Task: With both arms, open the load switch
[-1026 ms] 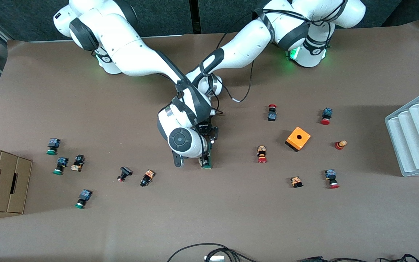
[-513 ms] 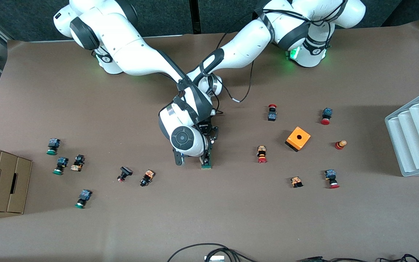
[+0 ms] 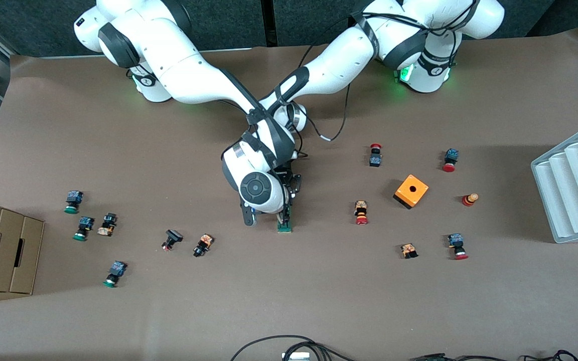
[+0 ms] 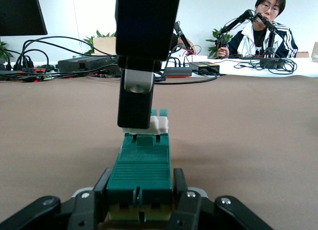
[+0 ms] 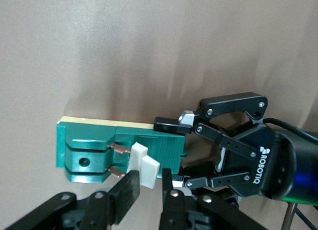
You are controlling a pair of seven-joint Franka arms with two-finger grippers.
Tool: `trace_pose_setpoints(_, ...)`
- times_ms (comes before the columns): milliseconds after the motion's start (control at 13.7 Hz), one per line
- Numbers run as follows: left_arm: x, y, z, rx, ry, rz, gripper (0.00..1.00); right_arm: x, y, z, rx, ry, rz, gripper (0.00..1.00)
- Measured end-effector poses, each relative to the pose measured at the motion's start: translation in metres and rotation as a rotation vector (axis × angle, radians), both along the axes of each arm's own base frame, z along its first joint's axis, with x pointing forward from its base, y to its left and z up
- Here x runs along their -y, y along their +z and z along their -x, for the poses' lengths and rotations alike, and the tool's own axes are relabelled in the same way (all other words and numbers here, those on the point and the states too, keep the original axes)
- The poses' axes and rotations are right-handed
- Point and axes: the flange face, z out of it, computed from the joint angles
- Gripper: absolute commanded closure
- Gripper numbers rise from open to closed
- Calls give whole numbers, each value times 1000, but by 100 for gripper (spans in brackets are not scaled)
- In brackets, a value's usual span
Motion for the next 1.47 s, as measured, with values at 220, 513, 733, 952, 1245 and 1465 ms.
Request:
trace_pose_setpoints(220,0,0,0,0,0,0,46,-1,-5,4,5,6,7,72)
trace_pose_setpoints(513,0,0,0,0,0,0,46,-3,-12,8,16,11,10,71)
trace_pose_setpoints(733,0,0,0,0,0,0,46,-1,-9,5,22,6,10,44)
trace_pose_setpoints(952,0,0,0,0,0,0,40,4,30,-7,63,-8,-22,9)
trace_pose_setpoints(1245,1,0,1,1,-2,1,0,33,112,-28,123,2,-64,4)
trace_pose_setpoints(1465,4,2,2,3,-6,5,0,99,167,-55,134,141,-91,2)
